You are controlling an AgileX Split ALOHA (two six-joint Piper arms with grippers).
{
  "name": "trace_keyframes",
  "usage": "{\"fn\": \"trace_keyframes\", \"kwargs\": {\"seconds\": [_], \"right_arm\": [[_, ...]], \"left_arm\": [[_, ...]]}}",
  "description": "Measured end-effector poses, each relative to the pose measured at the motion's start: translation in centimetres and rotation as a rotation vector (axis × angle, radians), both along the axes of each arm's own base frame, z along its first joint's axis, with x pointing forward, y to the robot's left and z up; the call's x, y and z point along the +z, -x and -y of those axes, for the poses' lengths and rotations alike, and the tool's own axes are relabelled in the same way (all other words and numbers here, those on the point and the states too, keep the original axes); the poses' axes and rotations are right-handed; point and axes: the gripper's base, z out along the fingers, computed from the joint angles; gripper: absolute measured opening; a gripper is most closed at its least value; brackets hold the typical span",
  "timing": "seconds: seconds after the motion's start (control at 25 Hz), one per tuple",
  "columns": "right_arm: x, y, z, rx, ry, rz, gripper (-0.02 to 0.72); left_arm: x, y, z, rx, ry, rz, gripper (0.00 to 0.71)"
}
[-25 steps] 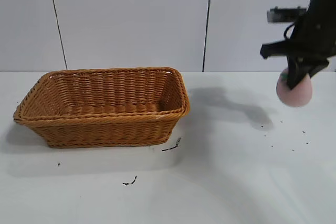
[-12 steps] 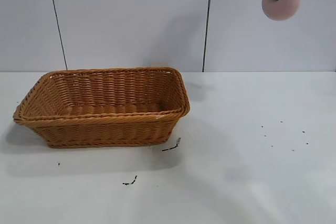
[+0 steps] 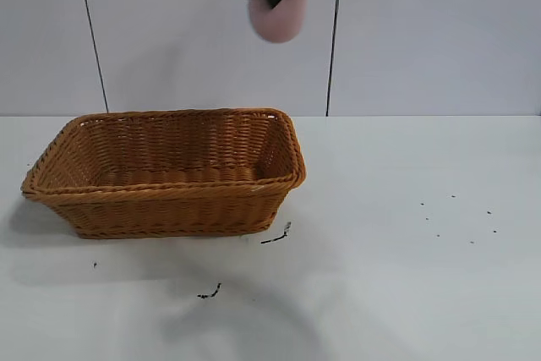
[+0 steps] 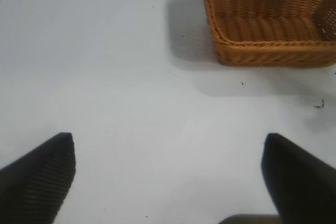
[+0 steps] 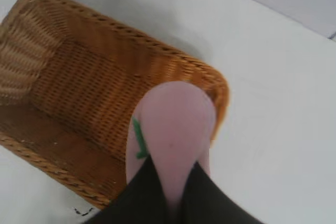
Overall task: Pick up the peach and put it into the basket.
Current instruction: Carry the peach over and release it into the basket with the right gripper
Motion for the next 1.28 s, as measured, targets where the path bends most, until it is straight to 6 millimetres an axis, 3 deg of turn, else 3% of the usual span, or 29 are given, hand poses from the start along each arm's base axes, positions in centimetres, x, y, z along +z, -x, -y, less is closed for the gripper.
{"fn": "trace_keyframes", "kwargs": {"seconds": [0.16,0.36,0.56,0.68,0.8,0.88,1.0,1.08,1.28], "right_arm": [[-5.1,-0.6,-3.5,0.051,0.016,-0.027,-0.017],[-10.9,-1.4,-6.0,0.092,0.037,-0.035,-0.017],[-13.7,-1.9,-6.4,0.090,0.050,-0.047,0.019],[-13.8,-1.9,-6.4,0.088,0.050,-0.049,0.193],[-13.8,-1.9,-6.4,0.088,0.048,-0.046,0.525],[-13.7,-1.9,-6.4,0.088,0.047,-0.045,0.635],[-12.9,-1.7,-6.3,0.089,0.047,-0.045,0.680],[-11.4,-1.7,-6.2,0.090,0.037,-0.031,0.687],[-5.4,-2.0,-5.5,0.079,-0.014,0.045,0.688]], "left_arm": [[0.0,0.0,0.0,0.000,0.000,0.000,0.693],[0.0,0.0,0.0,0.000,0.000,0.000,0.693],[0.0,0.0,0.0,0.000,0.000,0.000,0.693],[0.0,0.0,0.0,0.000,0.000,0.000,0.693],[0.0,0.0,0.0,0.000,0.000,0.000,0.693],[0.0,0.0,0.0,0.000,0.000,0.000,0.693],[0.0,0.0,0.0,0.000,0.000,0.000,0.693],[0.0,0.0,0.0,0.000,0.000,0.000,0.693],[0.0,0.0,0.0,0.000,0.000,0.000,0.693]]}}
